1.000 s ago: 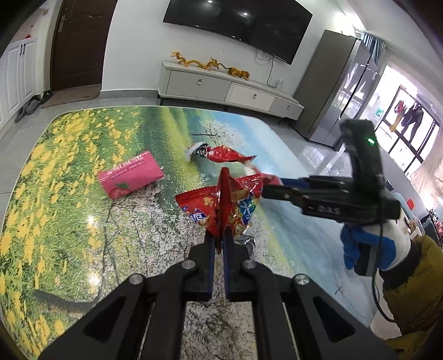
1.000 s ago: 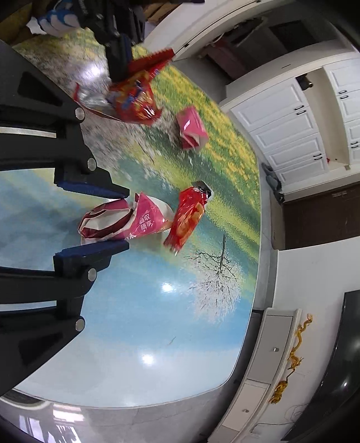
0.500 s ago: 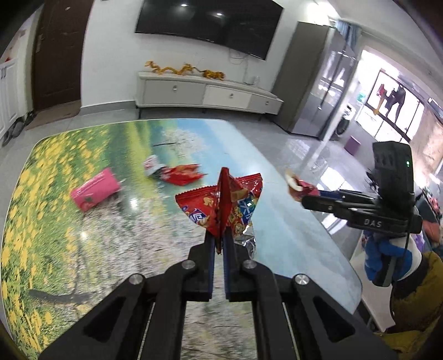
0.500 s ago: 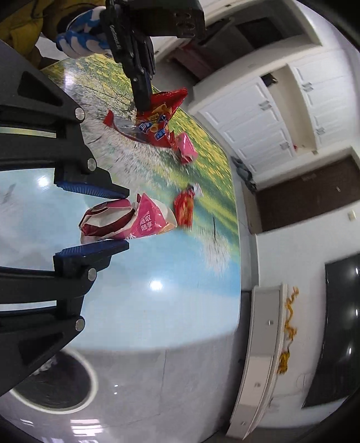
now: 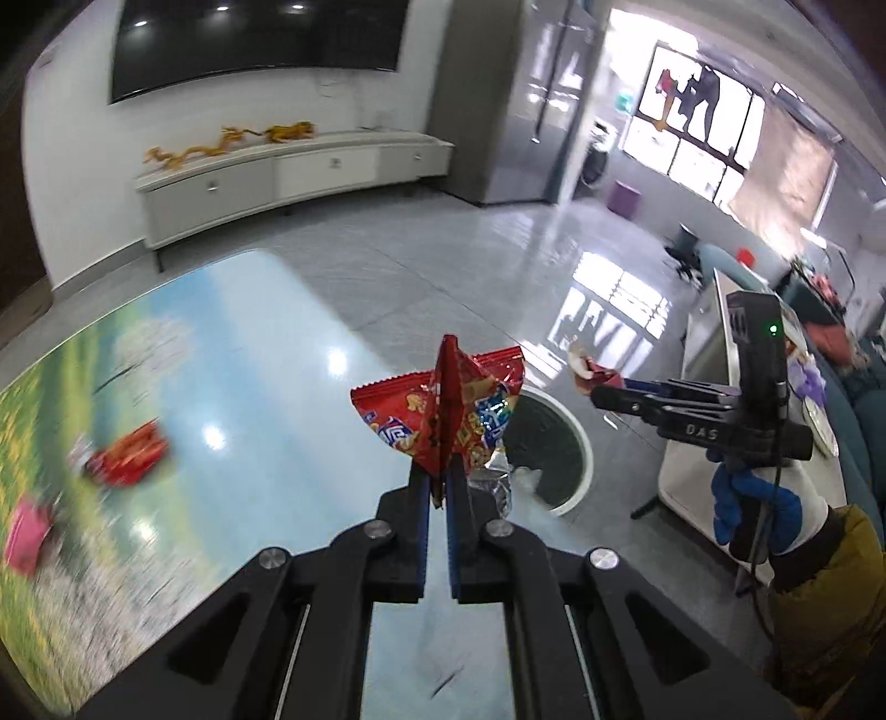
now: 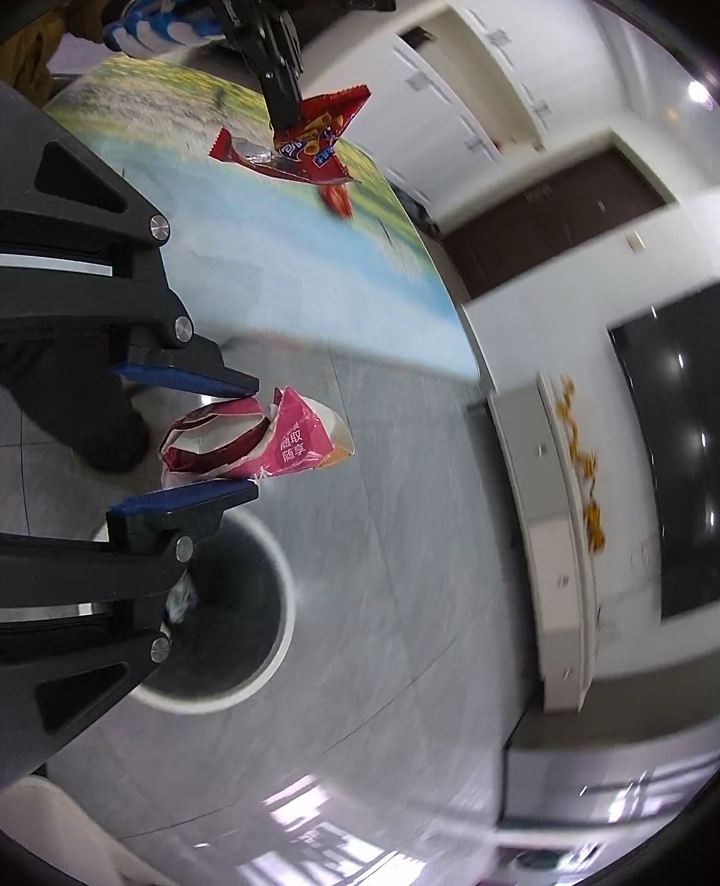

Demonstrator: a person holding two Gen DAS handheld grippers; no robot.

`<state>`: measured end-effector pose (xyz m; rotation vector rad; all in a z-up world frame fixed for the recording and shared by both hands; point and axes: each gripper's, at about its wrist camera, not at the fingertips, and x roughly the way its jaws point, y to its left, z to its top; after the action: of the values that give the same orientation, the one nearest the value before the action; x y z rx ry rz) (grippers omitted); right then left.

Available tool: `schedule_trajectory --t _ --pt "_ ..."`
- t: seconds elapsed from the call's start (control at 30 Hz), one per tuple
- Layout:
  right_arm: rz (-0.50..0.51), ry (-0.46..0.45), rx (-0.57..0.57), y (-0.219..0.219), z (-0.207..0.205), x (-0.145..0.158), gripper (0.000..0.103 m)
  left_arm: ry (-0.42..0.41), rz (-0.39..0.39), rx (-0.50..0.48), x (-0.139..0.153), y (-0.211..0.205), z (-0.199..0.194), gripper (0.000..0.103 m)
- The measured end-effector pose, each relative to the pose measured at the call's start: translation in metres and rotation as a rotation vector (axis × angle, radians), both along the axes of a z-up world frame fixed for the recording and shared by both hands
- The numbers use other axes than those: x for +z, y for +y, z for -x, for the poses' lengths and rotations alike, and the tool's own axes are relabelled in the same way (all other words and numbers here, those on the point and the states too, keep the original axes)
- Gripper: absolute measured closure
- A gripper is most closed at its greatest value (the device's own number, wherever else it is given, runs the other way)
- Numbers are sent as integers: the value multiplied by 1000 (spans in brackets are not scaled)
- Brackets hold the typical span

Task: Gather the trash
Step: 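Carry both wrappers over the white bin and open both tools, then move both open tools back over the pink pack and last wrapper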

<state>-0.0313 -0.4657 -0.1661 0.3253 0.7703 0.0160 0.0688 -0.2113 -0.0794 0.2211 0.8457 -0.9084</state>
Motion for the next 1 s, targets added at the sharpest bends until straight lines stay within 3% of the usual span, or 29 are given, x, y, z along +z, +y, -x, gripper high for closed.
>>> schedule_trajectory --t 0.27,0.47,0.53,0.57,0.6,0.63,0.83,1.0 --pt "-30 56 -116 -55 1 -27 73 28 -57 -94 -19 -115 -12 98" --pt "-30 87 -165 -84 -6 -39 72 68 -58 -101 -40 -171 -20 95" --pt "-33 104 -181 -90 -8 -44 72 98 -51 -104 -46 -185 -23 81" --pt "-30 115 -188 -92 -10 -47 63 110 -45 -105 -48 -190 -25 64" --pt "-27 126 -196 -92 -10 -49 58 114 -37 -101 -50 -193 -26 51" --pt "-20 137 -209 -95 -11 -52 51 114 -31 -97 -50 -195 -26 49" --pt "-38 150 -233 -99 -7 -55 51 102 -43 -92 -43 -182 -25 49" --pt "-47 111 -228 -93 1 -40 51 21 -39 -39 -22 -150 -16 49"
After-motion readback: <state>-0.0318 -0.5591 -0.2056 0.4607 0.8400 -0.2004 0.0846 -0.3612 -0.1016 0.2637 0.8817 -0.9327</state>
